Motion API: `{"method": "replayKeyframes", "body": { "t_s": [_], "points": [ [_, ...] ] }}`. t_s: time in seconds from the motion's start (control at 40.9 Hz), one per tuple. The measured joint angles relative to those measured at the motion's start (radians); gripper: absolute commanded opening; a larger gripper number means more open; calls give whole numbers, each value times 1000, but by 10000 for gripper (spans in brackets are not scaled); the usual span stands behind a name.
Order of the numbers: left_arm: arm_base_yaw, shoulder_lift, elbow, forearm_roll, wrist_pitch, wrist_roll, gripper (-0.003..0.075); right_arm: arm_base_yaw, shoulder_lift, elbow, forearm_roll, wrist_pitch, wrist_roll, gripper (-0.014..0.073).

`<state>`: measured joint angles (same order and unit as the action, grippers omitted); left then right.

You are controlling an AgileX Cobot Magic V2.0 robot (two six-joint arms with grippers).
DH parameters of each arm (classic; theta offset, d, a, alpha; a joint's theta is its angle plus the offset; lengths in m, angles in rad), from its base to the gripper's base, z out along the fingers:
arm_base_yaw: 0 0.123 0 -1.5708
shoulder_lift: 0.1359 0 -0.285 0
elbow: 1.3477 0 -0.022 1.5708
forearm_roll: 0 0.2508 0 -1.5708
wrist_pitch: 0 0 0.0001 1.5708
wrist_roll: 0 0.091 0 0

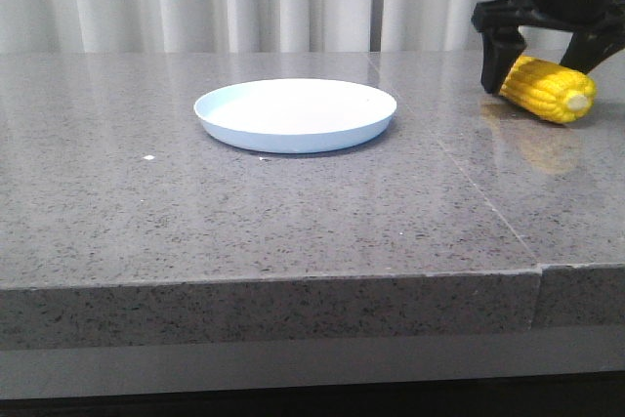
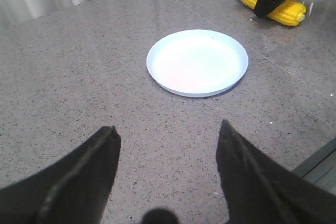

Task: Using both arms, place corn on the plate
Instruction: 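Lower the right gripper onto the yellow corn cob and close it, then lift the corn with the right gripper and carry it over the plate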

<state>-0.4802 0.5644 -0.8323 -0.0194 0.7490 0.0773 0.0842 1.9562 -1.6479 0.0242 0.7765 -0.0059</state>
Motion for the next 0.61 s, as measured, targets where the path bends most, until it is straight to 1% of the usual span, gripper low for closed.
{"method": "replayKeyframes", "body": {
  "t_s": [0.073,0.122,0.22,0.269,0.318,0.489,0.611],
  "points": [
    [0,0,0,0,0,0,396,0,13,0,-7,-3,0,615],
    [0,0,0,0,0,0,396,0,17,0,-10,-3,0,535],
    [0,0,0,0,0,0,396,0,18,-1,-12,-3,0,318],
    [0,0,0,0,0,0,396,0,18,-2,-14,-3,0,251],
    [0,0,0,0,0,0,396,0,18,-2,-14,-3,0,236],
    [0,0,0,0,0,0,396,0,11,-2,-14,3,0,240],
    [0,0,0,0,0,0,396,7,-32,-2,-14,23,0,240]
  ]
}}
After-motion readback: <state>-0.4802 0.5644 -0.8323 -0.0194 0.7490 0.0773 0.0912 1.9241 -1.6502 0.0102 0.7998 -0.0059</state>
